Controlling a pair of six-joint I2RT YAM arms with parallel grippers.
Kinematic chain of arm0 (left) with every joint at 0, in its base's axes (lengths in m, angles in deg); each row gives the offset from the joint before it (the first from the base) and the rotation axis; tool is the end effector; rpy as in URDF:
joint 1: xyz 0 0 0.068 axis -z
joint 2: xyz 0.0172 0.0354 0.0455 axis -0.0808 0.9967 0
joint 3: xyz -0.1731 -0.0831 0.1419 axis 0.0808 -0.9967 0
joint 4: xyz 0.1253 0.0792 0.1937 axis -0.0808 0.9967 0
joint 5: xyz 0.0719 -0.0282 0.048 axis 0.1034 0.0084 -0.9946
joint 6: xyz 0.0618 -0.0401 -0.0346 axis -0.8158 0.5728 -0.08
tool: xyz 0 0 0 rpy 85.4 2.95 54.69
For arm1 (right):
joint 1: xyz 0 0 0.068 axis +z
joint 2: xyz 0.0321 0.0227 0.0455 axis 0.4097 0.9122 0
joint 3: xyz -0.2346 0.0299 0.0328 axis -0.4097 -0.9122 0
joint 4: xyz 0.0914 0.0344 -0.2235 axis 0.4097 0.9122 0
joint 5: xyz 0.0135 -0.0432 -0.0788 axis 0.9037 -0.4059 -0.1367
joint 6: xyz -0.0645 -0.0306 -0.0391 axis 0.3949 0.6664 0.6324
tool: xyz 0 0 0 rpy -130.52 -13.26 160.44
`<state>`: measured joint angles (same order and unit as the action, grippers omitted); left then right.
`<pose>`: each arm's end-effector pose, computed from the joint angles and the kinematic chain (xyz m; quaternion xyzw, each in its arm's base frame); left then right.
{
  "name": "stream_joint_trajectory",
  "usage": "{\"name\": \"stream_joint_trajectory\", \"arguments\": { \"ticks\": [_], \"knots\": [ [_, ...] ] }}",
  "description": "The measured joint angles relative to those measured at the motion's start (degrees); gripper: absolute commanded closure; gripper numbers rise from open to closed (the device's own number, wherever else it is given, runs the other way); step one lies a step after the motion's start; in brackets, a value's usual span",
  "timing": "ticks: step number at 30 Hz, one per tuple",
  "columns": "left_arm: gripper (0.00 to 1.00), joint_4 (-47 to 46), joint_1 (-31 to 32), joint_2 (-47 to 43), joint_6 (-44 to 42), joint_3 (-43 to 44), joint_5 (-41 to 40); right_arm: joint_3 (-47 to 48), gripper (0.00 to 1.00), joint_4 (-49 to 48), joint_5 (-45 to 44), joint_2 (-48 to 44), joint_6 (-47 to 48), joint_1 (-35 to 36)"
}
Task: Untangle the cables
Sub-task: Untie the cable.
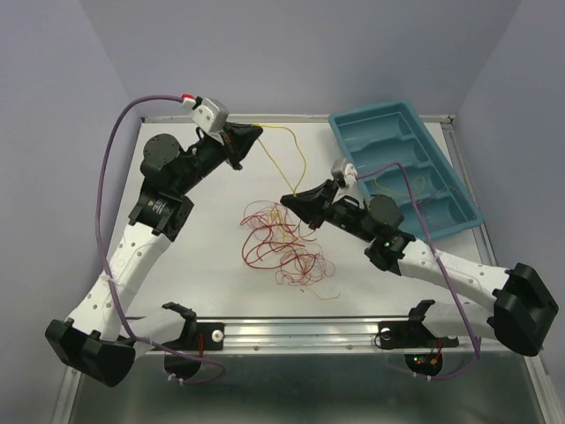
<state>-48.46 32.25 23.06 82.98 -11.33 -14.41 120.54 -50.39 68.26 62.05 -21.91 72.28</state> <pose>0.2147 -0.1462 0.4473 0.3079 0.5002 -0.3103 0.7475 0.1897 0.2439 0.2980 -0.2949 0.5675 0.4825 0.5985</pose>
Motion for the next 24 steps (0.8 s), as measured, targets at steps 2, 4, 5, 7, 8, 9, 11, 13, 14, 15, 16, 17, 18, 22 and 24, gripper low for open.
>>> {"name": "stream_joint_trajectory", "arguments": {
  "ticks": [2, 4, 5, 7, 8, 9, 11, 13, 14, 15, 16, 17, 18, 22, 24],
  "knots": [
    [1.0, 0.57, -5.05, 0.52, 1.97, 0.13, 1.27, -0.31, 0.99, -2.16, -1.14, -2.12, -0.2, -0.02],
    [1.0, 1.75, -9.16, 2.89, 4.35, 1.14, 4.83, -0.44, 0.99, -4.02, -3.04, -4.02, -0.35, -0.02],
    [1.0, 2.14, -10.49, 4.68, 5.18, 1.92, 6.43, -0.44, 0.99, -4.28, -3.87, -4.57, -0.35, -0.09],
    [1.0, 2.6, -11.23, 8.98, 6.54, 3.85, 9.64, -0.44, 0.99, -3.58, -5.07, -5.01, -0.37, -0.22],
    [1.0, 2.71, -11.37, 11.5, 6.91, 4.76, 11.45, -0.44, 0.99, -3.08, -5.35, -5.01, -0.37, -0.28],
    [1.0, 3.04, -11.41, 13.84, 7.02, 5.53, 12.74, -0.42, 1.0, -2.03, -5.64, -5.01, -0.37, -0.46],
    [1.0, 3.8, -11.47, 17.86, 7.19, 7.13, 15.85, -0.42, 1.0, -0.17, -6.19, -5.01, -0.35, -0.76],
    [1.0, 4.79, -11.5, 21.99, 7.17, 8.15, 18.58, -0.31, 0.99, 2.71, -7.45, -5.01, 0.0, -0.9],
    [1.0, 5.46, -11.5, 23.87, 7.08, 8.5, 19.85, -0.24, 1.0, 3.98, -7.85, -5.01, 0.17, -0.9],
    [1.0, 6.05, -11.47, 25.29, 6.71, 8.52, 20.35, 0.04, 0.99, 5.66, -8.5, -5.01, 0.48, -0.9],
    [1.0, 6.58, -11.45, 26.01, 6.56, 8.52, 20.48, 0.76, 0.99, 8.13, -9.46, -5.03, 0.9, -0.9],
    [1.0, 7.34, -11.3, 26.91, 6.08, 8.52, 20.5, 1.38, 0.99, 9.7, -10.21, -5.03, 1.18, -0.9],
    [1.0, 7.65, -11.02, 27.52, 5.29, 8.46, 20.31, 2.45, 1.0, 11.72, -11.32, -5.11, 1.64, -0.87],
    [0.9, 7.74, -9.2, 28.15, 1.7, 8.48, 18.91, 8.0, 1.0, 18.34, -16.46, -5.55, 3.13, -0.74],
    [0.67, 7.89, -8.02, 28.79, 0.42, 8.87, 18.93, 12.7, 0.99, 22.38, -19.8, -5.35, 4.28, -0.7]
  ]
}}
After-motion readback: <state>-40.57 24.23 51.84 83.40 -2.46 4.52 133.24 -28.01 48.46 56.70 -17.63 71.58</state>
